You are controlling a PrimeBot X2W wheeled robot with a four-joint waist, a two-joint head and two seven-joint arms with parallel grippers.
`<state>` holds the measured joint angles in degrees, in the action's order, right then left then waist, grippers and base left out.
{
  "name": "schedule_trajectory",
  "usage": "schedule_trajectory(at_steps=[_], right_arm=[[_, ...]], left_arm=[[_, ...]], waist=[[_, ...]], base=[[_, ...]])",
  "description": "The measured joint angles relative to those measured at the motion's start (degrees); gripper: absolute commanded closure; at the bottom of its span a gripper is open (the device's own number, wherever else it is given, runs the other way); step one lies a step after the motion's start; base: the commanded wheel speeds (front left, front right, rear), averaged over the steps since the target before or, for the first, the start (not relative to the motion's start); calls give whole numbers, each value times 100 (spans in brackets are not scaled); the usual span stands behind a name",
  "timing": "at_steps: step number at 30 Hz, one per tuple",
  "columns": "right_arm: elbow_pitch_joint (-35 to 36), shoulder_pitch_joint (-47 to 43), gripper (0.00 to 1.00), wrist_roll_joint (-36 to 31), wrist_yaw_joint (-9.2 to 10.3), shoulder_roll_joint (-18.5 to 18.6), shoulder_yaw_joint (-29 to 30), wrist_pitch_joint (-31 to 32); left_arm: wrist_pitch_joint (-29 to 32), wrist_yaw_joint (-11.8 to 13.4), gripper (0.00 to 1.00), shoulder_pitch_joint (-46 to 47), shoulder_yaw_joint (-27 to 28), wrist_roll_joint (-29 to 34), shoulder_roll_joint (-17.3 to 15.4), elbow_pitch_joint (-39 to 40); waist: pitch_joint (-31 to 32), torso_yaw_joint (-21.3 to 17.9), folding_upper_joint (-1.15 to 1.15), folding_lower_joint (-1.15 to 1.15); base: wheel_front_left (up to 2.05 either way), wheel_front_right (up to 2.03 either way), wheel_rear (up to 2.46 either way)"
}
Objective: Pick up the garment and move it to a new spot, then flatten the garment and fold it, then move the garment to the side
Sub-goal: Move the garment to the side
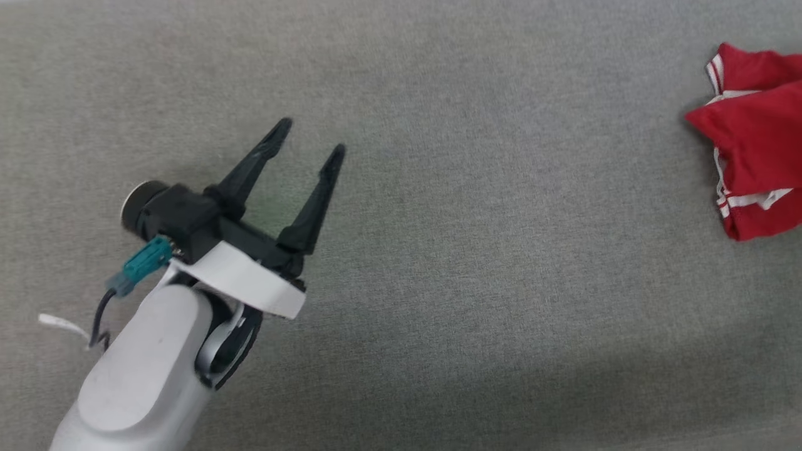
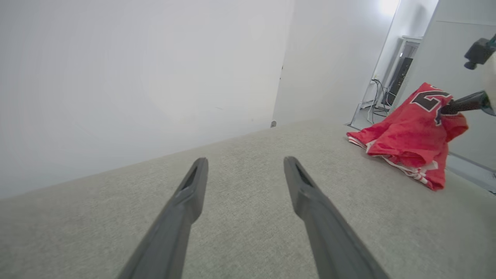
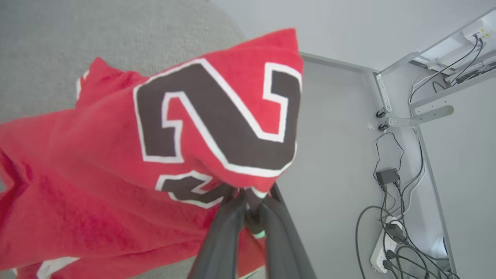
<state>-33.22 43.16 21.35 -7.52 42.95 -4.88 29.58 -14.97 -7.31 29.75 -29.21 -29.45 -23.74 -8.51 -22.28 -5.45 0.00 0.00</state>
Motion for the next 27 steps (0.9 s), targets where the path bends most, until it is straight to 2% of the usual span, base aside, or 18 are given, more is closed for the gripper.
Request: schedule_trajectory(at_steps=[8,9,10,12,14,15,20,27], right_arm=[[-927,310,100,-501,0,-116,-3,-690],[-1025,335,93,-568,0,-138,-38,-740],[-1145,358,65,-630,0,-158,-55,-771],[-1356,422,30,-599,0,-212,-65,-829],[-1480,480,5,-568,0,-245,-109,-948],[-1544,523,0,-569,0,-242,-119,-1000],[-1719,635,0,-482,0,-203,-168,-1163],[-1705,675,0,-236,0,-211,-276,-1543]], left_arm=[[0,-1,0,549,-442,-193,33,-100],[0,-1,0,571,-446,-243,44,-107],[0,0,0,590,-460,-286,48,-119],[0,-1,0,598,-438,-293,29,-153],[0,0,0,594,-356,-327,15,-171],[-1,-1,0,581,-305,-328,-10,-172],[0,-1,0,405,-60,-330,-34,-193],[0,-1,0,-196,630,-379,5,-190]], waist=[[-292,52,0,0],[-306,80,0,0],[-315,109,0,0],[-321,155,0,0],[-307,189,0,0],[-295,199,0,0],[-195,238,0,0],[162,347,0,0]], base=[[0,0,0],[0,0,0],[0,0,0],[0,0,0],[0,0,0],[0,0,0],[0,0,0],[0,0,0]])
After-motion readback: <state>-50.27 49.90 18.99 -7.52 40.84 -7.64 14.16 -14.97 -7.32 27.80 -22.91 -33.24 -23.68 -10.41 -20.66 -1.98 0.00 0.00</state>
